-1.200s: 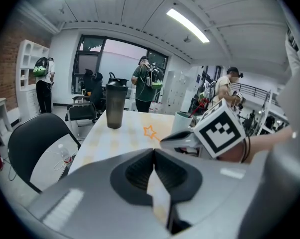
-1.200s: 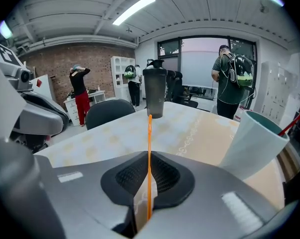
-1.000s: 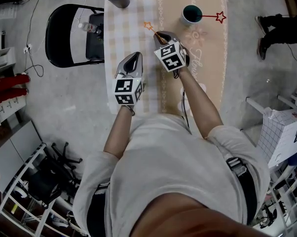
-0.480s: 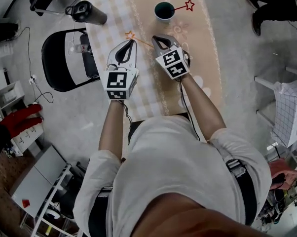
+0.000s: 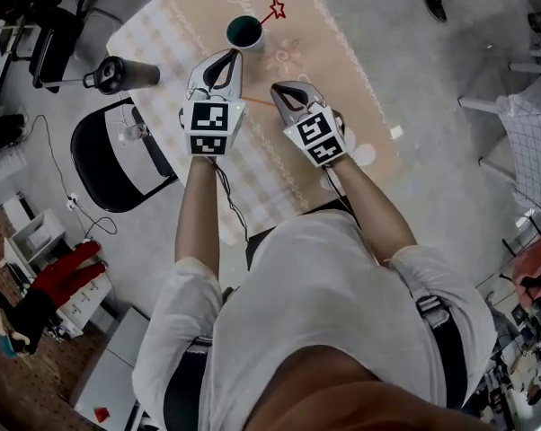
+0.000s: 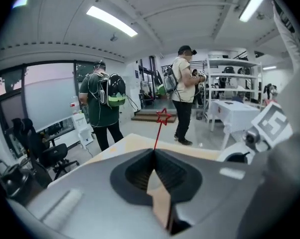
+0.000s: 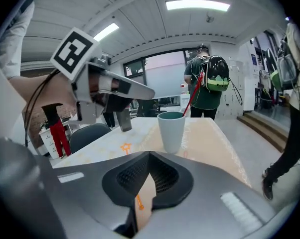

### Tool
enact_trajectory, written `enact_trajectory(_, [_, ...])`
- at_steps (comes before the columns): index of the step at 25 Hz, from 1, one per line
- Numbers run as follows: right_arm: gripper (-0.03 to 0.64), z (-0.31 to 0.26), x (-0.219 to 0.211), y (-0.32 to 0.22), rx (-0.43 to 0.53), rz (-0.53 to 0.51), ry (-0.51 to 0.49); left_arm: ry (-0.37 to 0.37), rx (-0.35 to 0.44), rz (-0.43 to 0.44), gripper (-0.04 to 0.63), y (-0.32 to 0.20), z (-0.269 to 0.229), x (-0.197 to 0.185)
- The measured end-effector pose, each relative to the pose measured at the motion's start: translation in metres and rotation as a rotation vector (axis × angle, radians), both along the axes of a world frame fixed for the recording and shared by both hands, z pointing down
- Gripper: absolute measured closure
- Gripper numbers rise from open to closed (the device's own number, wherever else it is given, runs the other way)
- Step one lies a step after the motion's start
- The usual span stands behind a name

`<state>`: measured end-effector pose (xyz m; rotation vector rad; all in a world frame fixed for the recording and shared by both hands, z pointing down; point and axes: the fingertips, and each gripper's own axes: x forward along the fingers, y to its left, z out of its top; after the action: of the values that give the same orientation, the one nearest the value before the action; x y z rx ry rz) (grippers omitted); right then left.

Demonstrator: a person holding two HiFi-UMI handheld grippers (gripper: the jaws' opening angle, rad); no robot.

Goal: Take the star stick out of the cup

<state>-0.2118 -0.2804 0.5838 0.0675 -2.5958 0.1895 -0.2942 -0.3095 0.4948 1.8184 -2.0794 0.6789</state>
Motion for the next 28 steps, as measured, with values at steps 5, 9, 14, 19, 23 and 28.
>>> enact_trajectory(5, [0.618, 0.006, 0.031, -0.019, 0.038, 0.031, 0.032, -0.075, -0.054, 0.086, 0.592, -0.047, 0.010, 0.006])
enact_trajectory(9, [0.617, 0.013, 0.056, -0.040, 0.031, 0.091, 0.053, -0.136, -0.096, 0.108, 0.562, -0.070, 0.019, 0.006])
enact_trajectory(14, [0.617, 0.012, 0.071, -0.051, 0.039, 0.125, 0.051, -0.147, -0.124, 0.108, 0.486, -0.090, 0.032, 0.003])
enact_trajectory(19, [0.618, 0.011, 0.084, -0.053, 0.042, 0.148, 0.054, -0.124, -0.114, 0.102, 0.515, -0.101, 0.036, 0.004])
enact_trajectory(23, [0.617, 0.010, 0.087, -0.054, 0.047, 0.154, 0.053, -0.090, -0.006, 0.066, 0.586, -0.103, 0.010, 0.004])
enact_trajectory(28, [0.617, 0.003, 0.081, -0.053, 0.060, 0.147, 0.024, -0.064, 0.156, 0.027, 0.589, -0.095, -0.041, 0.006])
